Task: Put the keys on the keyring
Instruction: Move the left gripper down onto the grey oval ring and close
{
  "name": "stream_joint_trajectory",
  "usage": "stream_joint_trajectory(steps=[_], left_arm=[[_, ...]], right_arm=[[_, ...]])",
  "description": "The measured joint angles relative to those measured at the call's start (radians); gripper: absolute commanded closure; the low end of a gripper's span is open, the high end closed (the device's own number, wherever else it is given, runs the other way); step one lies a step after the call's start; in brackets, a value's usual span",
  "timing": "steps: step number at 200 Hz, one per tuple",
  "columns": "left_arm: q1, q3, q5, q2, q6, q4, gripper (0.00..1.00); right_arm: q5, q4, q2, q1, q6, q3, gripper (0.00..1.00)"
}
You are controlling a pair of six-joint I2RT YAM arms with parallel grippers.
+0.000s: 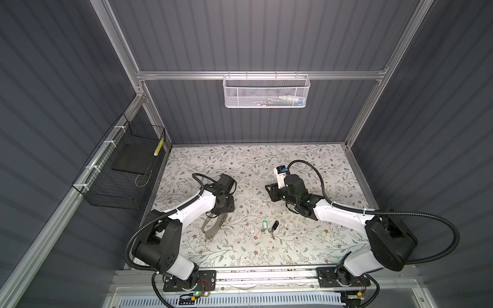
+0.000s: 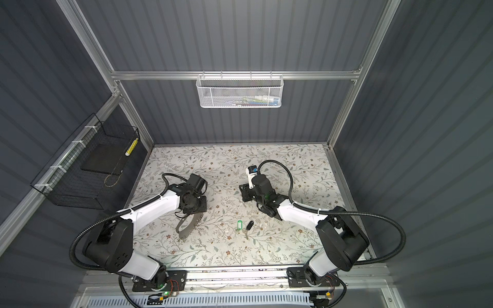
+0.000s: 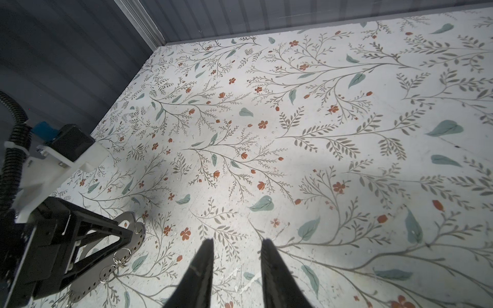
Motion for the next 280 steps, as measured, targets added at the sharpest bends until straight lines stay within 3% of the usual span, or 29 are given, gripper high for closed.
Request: stream_joint_trajectory(steps=[62, 226, 250, 280], left_arm=[[-0.017, 0.008, -0.015, 0.052, -0.007, 0.0, 0.66], [-0.025, 0.02, -0.068, 0.098, -0.007, 0.01, 0.72], [-0.025, 0.02, -0.071, 0.112, -0.009, 0.015, 0.83], [-0.025, 0.026, -0.074, 0.135, -0.01, 0.019, 0.84]], right_arm=[[-0.019, -0.005, 0.0, -0.005, 0.0, 0.0, 0.71], [-0.038, -0.005, 0.0, -0.014, 0.003, 0.0, 0.78], [-0.042, -0.005, 0.0, -0.017, 0.003, 0.0, 0.79], [-0.047, -0.005, 0.006, -0.019, 0.004, 0.0, 0.79]])
